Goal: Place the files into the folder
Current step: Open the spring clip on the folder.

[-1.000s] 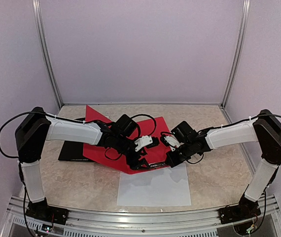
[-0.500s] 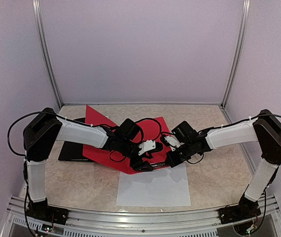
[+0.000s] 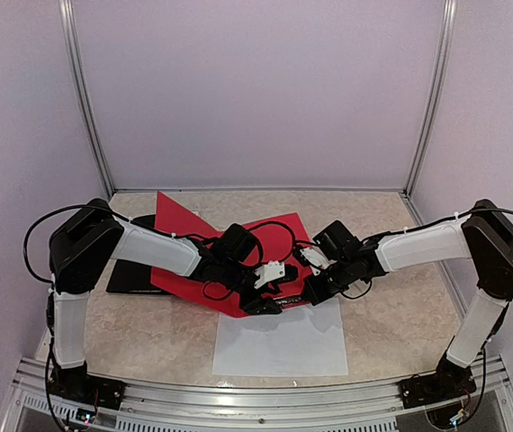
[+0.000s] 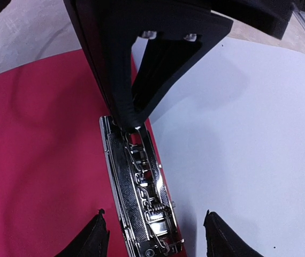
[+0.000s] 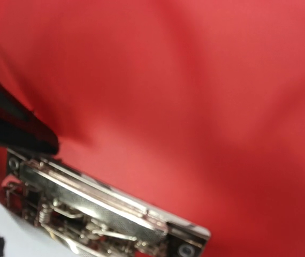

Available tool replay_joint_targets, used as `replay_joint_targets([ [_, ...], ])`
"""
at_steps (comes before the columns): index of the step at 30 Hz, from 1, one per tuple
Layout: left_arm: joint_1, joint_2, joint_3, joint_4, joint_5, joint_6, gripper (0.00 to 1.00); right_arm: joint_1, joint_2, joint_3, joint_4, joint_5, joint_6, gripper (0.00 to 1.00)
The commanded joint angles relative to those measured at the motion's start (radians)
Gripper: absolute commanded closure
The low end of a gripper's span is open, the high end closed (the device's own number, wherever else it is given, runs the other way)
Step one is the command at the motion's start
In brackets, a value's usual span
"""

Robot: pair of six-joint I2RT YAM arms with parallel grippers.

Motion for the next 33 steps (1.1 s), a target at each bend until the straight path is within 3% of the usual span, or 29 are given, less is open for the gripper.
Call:
replay_joint_targets([
  [1, -0.013, 0.036, -0.020, 0.045, -0.015, -0.011, 0.44, -0.011, 0.007, -0.013, -0.001, 0.000, 0.000, 1.00],
  [11, -0.026, 0.051, -0.068, 0.124, -0.051, -0.053, 0.60, -0.015, 0.007, -0.032, 0.005, 0.004, 0.000, 1.00],
  [24, -0.026, 0.042, -0.131, 0.168, -0.074, -0.159, 0.68, -0.039, 0.010, -0.063, 0.018, 0.007, -0.018, 1.00],
  [33, -0.025, 0.033, -0.176, 0.171, -0.079, -0.134, 0.71, -0.080, 0.040, -0.104, 0.059, -0.019, -0.042, 1.00],
])
